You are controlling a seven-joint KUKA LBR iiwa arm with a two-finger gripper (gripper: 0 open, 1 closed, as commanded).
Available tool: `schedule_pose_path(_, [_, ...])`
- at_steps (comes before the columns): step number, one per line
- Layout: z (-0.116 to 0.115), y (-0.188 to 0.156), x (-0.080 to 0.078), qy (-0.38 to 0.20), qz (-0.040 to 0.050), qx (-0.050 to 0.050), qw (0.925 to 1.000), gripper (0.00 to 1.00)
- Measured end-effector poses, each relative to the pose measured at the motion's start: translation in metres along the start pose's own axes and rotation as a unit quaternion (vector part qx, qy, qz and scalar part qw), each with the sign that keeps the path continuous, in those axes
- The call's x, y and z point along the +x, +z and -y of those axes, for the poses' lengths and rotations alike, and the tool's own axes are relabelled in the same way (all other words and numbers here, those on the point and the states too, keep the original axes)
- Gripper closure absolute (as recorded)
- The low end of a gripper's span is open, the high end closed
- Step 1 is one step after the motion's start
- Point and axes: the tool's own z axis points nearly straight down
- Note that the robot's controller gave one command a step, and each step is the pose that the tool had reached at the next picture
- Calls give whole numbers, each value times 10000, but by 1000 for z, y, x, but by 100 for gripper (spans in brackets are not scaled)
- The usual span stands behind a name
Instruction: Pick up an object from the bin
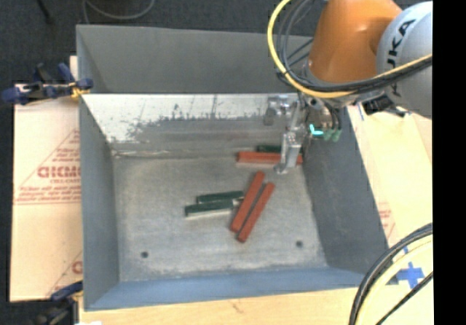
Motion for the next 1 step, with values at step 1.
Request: schedule_pose_path(1, [-7,163,25,88,-15,-10,10000,0])
